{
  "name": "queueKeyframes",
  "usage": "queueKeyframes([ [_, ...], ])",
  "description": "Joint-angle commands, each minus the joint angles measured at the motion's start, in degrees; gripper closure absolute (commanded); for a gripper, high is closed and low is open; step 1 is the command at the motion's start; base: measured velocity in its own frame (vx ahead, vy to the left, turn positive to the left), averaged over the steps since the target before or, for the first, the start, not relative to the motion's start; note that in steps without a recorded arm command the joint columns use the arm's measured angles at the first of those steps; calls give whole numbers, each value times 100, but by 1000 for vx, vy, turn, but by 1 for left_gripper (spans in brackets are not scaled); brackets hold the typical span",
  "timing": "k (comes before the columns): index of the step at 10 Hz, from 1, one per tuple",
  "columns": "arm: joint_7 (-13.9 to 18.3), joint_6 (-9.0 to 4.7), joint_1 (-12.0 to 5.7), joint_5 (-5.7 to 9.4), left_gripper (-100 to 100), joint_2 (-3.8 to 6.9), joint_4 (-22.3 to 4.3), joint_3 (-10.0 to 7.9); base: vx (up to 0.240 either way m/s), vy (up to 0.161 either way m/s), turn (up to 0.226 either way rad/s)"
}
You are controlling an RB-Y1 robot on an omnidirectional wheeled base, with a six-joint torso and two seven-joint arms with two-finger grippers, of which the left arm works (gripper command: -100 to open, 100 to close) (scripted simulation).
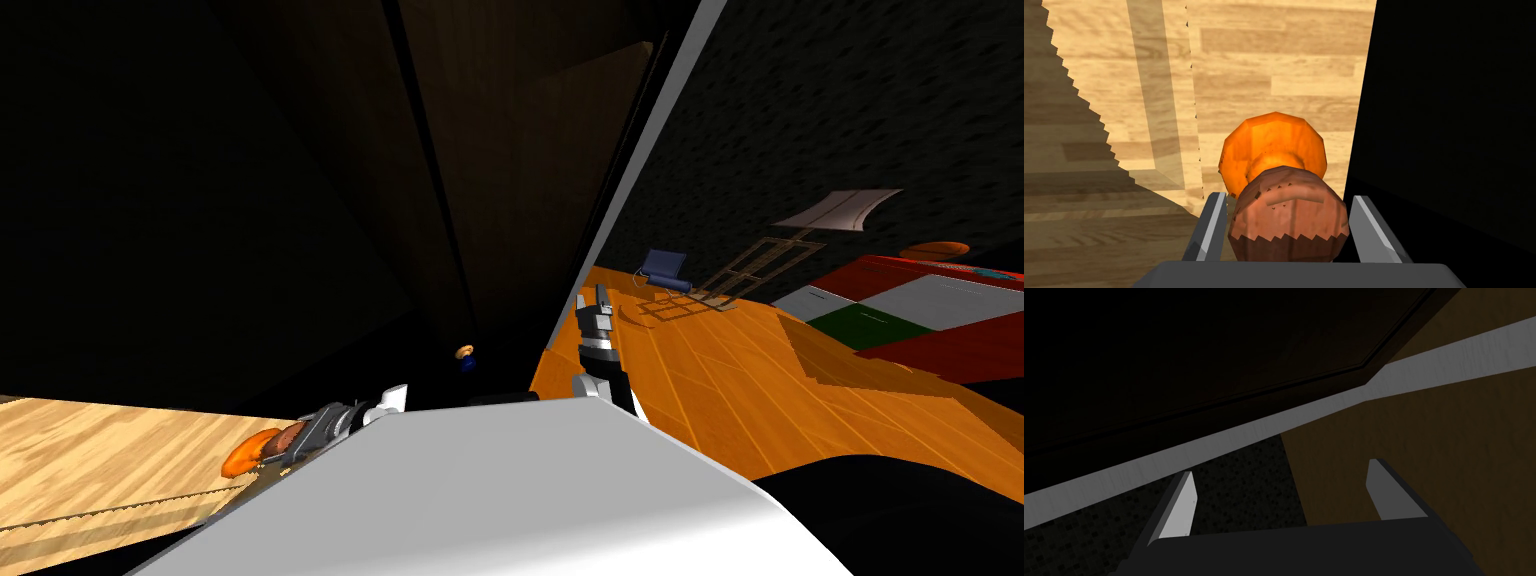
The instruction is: Push the door open
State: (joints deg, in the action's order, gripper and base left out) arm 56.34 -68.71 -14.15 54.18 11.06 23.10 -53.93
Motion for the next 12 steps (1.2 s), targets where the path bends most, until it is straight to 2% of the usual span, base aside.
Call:
queueKeyframes([
  [1,-78,-75,57,99,100,-6,-5,-186,50,50,-66],
  [3,-78,-75,57,99,100,-6,207,-186,34,21,-10],
  [5,-78,-75,57,99,100,-6,-5,-186,2,6,-6],
  [6,-99,-143,9,172,100,-10,-78,-323,45,28,-80],
  [10,-114,-136,8,167,100,-13,-46,-320,33,-3,-21],
  [12,-149,-294,47,340,100,55,-83,-537,-42,161,-124],
])
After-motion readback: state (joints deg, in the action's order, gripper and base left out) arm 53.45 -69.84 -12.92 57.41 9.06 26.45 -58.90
